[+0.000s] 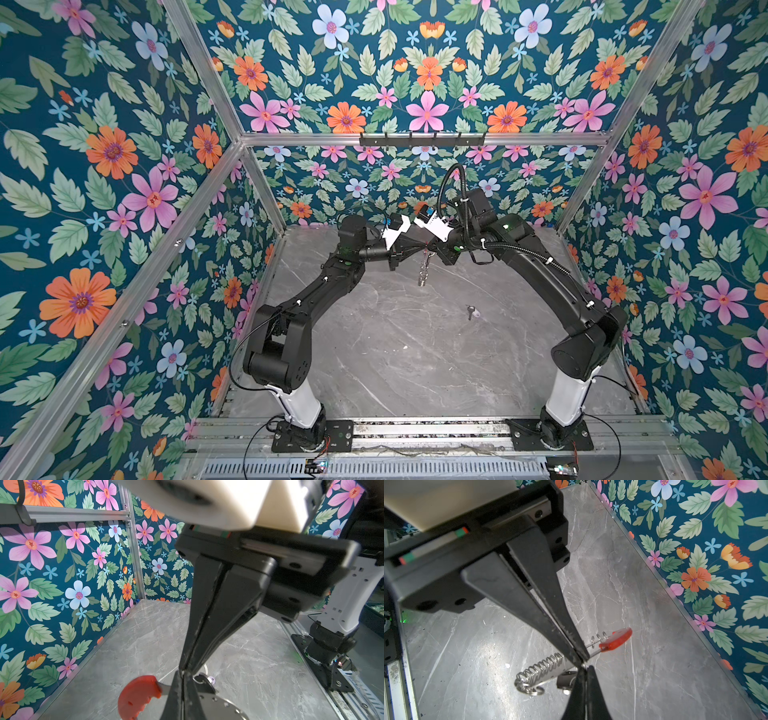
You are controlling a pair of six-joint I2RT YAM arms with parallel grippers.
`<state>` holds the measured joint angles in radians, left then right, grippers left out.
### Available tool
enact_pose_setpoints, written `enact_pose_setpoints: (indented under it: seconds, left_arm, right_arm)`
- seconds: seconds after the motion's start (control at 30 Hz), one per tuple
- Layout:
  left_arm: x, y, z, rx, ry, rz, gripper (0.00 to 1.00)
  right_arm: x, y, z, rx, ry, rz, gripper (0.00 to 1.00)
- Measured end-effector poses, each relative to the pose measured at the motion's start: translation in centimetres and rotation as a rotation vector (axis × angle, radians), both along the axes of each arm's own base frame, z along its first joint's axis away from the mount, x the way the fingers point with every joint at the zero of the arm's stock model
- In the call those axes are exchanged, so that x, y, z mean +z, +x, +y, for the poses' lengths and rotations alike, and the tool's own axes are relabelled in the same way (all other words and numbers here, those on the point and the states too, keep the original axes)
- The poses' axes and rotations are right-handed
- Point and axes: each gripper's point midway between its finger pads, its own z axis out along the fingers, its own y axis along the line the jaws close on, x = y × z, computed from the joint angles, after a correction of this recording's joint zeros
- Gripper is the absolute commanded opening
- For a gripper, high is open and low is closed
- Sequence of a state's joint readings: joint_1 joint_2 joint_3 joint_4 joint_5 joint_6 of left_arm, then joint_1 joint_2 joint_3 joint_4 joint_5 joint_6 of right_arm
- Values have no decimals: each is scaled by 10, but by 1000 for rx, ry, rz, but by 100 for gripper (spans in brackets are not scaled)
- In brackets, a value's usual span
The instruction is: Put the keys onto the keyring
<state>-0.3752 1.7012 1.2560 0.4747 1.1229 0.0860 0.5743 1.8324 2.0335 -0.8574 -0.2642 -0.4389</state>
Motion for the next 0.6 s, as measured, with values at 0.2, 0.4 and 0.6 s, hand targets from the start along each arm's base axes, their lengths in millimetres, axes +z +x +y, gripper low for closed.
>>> enact_pose_setpoints:
  seconds: [0.2,0.4,0.6]
  left_arm:
    - [2,-2,3,9,-10,-11,0]
    - [7,1,9,38,-77,26,0]
    - [18,10,13,75,-147,83,0]
  right_arm:
    - [1,-1,2,-22,42,13,0]
    - [19,19,-16,-112,244,124,26]
    - [28,21,-23,-112,431,263,37]
